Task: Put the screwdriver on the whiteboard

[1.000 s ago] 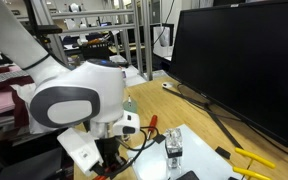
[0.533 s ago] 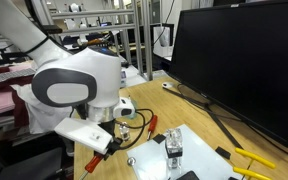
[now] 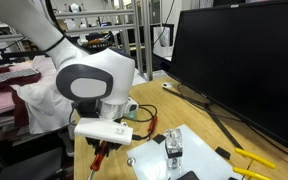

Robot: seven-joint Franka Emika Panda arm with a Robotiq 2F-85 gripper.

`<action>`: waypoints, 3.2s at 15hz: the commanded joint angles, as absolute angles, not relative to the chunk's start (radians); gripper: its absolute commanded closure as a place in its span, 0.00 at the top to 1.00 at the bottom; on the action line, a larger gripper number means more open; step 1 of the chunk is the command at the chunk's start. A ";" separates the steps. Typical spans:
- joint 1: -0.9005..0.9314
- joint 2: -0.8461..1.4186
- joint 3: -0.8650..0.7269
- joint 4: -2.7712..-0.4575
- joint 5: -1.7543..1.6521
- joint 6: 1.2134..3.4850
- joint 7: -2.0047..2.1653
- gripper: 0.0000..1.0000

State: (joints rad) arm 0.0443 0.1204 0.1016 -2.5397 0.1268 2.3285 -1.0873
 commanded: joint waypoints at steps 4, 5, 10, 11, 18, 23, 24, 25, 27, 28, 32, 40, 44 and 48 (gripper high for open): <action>0.056 0.161 0.125 -2.448 -0.004 2.058 -1.202 0.12; 0.049 0.174 0.122 -2.480 0.023 2.154 -1.182 0.37; 0.057 0.167 0.127 -2.457 0.007 2.088 -1.183 0.37; 0.057 0.167 0.127 -2.457 0.006 2.087 -1.183 0.37; 0.112 0.192 0.177 -2.425 -0.118 2.043 -1.259 0.12; 0.158 0.239 0.220 -2.397 -0.244 2.102 -1.367 0.12; 0.156 0.246 0.220 -2.393 -0.270 2.121 -1.406 0.12; 0.154 0.251 0.218 -2.389 -0.298 2.136 -1.444 0.12; 0.146 0.265 0.216 -2.382 -0.339 2.183 -1.531 0.12; 0.141 0.281 0.212 -2.372 -0.362 2.204 -1.578 0.12; 0.114 0.351 0.199 -2.345 -0.393 2.329 -1.762 0.12; 0.078 0.401 0.194 -2.317 -0.358 2.382 -1.926 0.12; 0.067 0.375 0.200 -2.326 -0.331 2.377 -1.961 0.62; 0.052 0.319 0.224 -2.350 -0.253 2.373 -2.028 0.90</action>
